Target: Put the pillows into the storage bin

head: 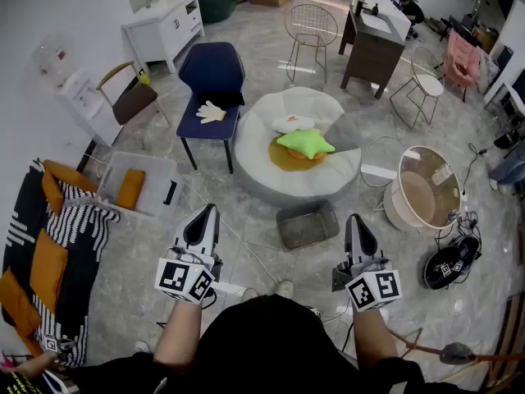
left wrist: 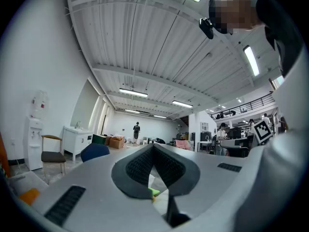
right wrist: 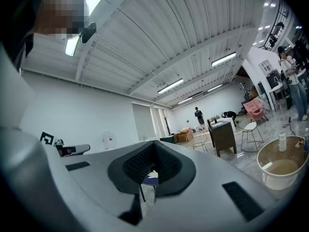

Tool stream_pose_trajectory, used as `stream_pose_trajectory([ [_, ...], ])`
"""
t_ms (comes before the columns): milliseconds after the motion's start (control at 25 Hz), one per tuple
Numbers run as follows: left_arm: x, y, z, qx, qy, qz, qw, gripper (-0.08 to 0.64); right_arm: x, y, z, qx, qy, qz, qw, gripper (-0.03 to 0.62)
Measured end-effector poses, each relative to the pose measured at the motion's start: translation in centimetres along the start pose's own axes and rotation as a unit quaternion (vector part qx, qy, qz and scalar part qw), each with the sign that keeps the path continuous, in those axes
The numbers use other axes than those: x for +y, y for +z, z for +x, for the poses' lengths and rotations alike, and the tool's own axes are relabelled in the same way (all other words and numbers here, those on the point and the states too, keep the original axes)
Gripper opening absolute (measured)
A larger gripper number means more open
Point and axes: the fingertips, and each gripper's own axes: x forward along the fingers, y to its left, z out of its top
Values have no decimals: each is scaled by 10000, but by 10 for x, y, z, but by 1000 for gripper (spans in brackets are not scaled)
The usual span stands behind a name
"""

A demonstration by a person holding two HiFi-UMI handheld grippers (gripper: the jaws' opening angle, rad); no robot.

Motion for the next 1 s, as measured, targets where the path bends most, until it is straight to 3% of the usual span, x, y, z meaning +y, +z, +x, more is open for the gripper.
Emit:
stream_pose_trajectory([
  [400, 0, -2, 7, 2, -16, -73, 10000, 15, -3, -4, 8, 59, 35, -46, 10000, 26],
  [800, -10, -4, 16, 46, -180, -168, 9997, 15, -18, -7, 5, 116, -331, 68, 9994, 28],
  [1000, -23, -5, 18, 49, -313, -228, 9992, 18, -16, 3, -4, -17, -189, -81, 9998, 31],
])
